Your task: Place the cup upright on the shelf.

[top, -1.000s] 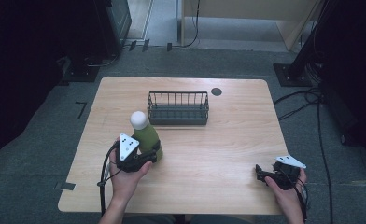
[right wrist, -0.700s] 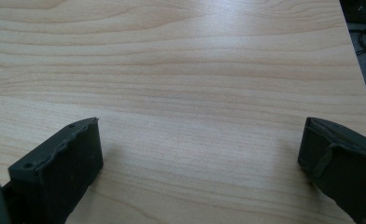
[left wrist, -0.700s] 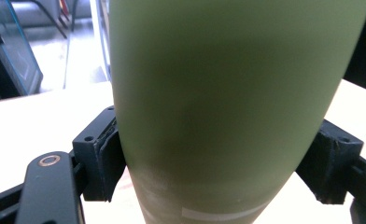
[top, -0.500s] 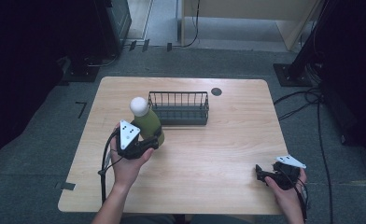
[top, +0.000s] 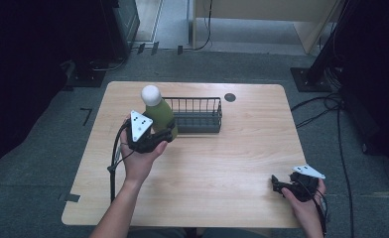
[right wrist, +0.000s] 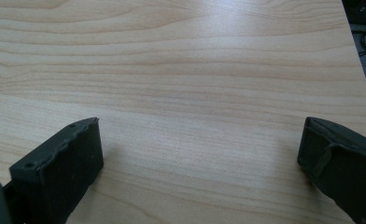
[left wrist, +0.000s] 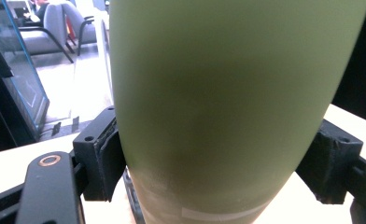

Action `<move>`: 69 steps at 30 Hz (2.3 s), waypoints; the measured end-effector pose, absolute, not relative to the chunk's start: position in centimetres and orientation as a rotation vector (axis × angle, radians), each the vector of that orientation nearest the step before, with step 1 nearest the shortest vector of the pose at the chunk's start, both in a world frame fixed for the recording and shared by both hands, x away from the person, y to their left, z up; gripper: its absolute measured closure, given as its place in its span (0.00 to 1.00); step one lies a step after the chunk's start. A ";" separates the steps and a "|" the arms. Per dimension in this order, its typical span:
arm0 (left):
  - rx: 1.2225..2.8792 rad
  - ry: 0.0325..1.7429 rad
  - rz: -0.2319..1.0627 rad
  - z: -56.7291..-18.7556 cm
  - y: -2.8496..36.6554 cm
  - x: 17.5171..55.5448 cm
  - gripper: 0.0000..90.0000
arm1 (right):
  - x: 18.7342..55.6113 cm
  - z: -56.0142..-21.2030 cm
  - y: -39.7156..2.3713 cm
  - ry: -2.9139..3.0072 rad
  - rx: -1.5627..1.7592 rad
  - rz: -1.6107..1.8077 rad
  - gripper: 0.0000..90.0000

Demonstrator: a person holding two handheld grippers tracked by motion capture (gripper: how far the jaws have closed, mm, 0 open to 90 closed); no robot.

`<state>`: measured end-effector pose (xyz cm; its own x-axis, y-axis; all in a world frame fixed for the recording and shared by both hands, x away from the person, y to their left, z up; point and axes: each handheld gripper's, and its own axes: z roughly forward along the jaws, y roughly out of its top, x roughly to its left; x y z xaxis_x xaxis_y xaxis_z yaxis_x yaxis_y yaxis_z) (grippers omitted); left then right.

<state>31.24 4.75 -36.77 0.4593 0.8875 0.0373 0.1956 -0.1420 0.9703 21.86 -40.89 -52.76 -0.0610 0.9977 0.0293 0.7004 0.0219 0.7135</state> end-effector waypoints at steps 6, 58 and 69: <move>1.603 0.955 0.773 -36.1 4.4 32.9 0.24 | 21.9 -52.7 -40.9 1.817 1.724 0.791 0.00; 1.641 1.118 0.796 -39.3 2.8 43.5 0.24 | 21.8 -52.8 -40.9 1.831 1.711 0.798 0.00; 1.677 1.112 0.796 -40.0 2.5 43.8 0.24 | 21.8 -52.8 -40.9 1.834 1.706 0.800 0.00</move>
